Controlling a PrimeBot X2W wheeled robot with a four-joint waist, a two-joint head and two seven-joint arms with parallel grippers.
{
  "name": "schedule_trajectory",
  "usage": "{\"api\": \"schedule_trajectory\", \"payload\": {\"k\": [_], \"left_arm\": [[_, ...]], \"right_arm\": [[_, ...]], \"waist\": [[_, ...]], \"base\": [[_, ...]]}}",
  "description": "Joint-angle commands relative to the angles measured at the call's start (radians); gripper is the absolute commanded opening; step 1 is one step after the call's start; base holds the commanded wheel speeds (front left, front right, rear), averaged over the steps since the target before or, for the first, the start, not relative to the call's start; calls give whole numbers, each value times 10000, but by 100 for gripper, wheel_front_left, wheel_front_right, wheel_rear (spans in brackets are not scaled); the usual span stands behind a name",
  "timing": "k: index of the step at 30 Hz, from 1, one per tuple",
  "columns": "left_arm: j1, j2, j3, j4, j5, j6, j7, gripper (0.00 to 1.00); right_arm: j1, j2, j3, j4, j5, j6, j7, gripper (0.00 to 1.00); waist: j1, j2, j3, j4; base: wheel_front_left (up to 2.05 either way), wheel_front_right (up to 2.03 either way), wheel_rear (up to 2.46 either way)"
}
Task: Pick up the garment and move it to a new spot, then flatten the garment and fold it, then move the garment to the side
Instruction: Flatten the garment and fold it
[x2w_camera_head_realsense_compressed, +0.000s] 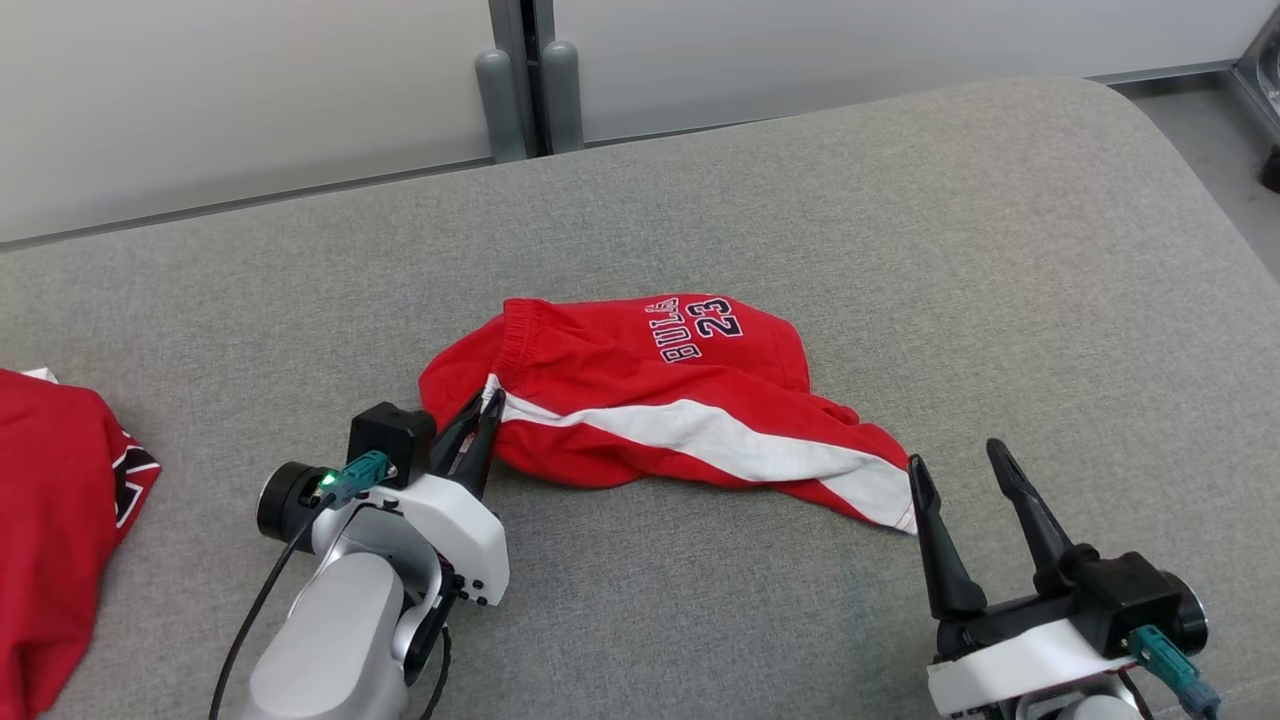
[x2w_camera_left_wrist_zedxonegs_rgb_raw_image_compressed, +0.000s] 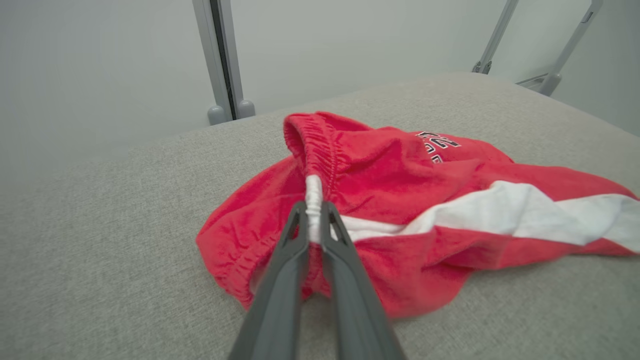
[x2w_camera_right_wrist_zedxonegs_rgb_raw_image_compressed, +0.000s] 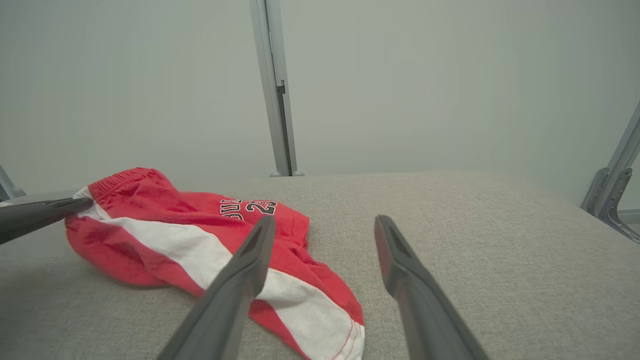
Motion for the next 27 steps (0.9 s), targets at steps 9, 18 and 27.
{"api": "schedule_trajectory", "payload": {"k": [9,18,27], "left_arm": [[203,89,108,-335,-413,-37,-118,0],[491,208,-24,-737,-467,81,23,0],[695,268,-130,-1048,-497,155,84,0]], "right_arm": [[-263,20,193,1985,855,-3,-10,100],[-1030,86,15,3665,2531,-3,269,100],[-1526,82,409,4593,3299,-3,238,100]], "waist": [[0,0,-174,157],[0,0,-156,212],[0,0,-139,258]], "base": [[0,0,0],[0,0,0],[0,0,0]]}}
